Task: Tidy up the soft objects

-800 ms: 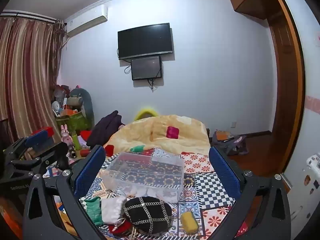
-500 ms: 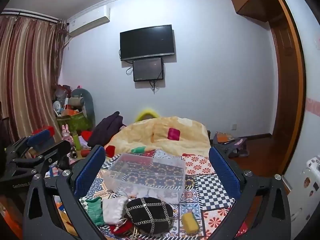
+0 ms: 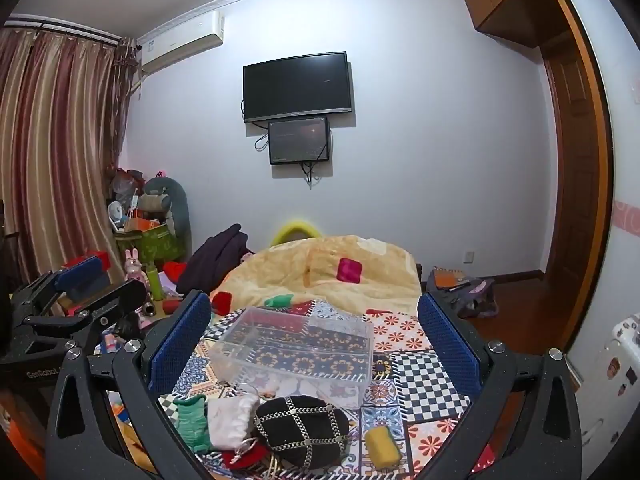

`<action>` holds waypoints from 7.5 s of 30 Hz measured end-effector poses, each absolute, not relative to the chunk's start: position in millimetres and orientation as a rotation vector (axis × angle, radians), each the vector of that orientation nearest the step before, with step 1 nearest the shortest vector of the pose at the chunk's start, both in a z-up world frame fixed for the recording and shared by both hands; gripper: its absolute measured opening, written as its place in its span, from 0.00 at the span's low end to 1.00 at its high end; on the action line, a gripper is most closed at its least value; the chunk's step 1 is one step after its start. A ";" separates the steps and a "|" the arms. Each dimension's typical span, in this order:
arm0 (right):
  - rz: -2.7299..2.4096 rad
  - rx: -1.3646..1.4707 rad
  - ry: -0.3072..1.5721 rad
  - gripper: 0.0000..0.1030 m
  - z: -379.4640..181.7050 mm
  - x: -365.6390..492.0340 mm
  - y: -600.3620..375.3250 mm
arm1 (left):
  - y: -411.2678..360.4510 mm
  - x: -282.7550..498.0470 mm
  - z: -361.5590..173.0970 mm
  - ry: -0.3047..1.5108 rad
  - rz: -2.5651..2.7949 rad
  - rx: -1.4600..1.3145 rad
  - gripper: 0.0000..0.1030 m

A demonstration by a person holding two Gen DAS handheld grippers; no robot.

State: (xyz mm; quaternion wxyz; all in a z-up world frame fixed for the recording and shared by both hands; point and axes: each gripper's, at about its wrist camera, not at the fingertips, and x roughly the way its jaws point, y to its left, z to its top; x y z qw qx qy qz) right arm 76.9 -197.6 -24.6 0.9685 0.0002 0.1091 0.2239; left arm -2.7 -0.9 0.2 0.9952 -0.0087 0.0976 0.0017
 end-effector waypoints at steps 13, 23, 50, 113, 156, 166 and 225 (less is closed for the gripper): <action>0.451 0.002 0.220 1.00 -24.4 75.6 -196.3 | 1.4 -2.1 0.2 0.198 0.003 -0.021 1.00; 0.455 0.003 0.216 1.00 -24.2 73.9 -193.6 | 0.6 -2.1 0.8 0.196 0.003 -0.021 1.00; 0.455 0.008 0.216 1.00 -22.5 74.0 -193.5 | 2.9 -4.4 1.9 0.200 -0.003 -0.027 1.00; 0.610 -0.051 0.824 0.56 -190.5 144.2 -158.8 | 14.9 89.5 -197.4 0.800 -0.197 -0.195 0.37; 0.542 0.011 0.500 0.13 -92.6 187.2 -156.1 | 48.3 139.3 -82.6 0.495 -0.119 -0.160 0.13; 0.526 -0.023 0.630 0.13 -128.8 231.9 -134.0 | 41.9 203.2 -122.1 0.656 -0.118 -0.144 0.13; 0.336 -0.082 0.785 0.69 -183.4 173.7 -228.6 | -43.5 125.6 -172.5 0.784 -0.186 -0.070 0.77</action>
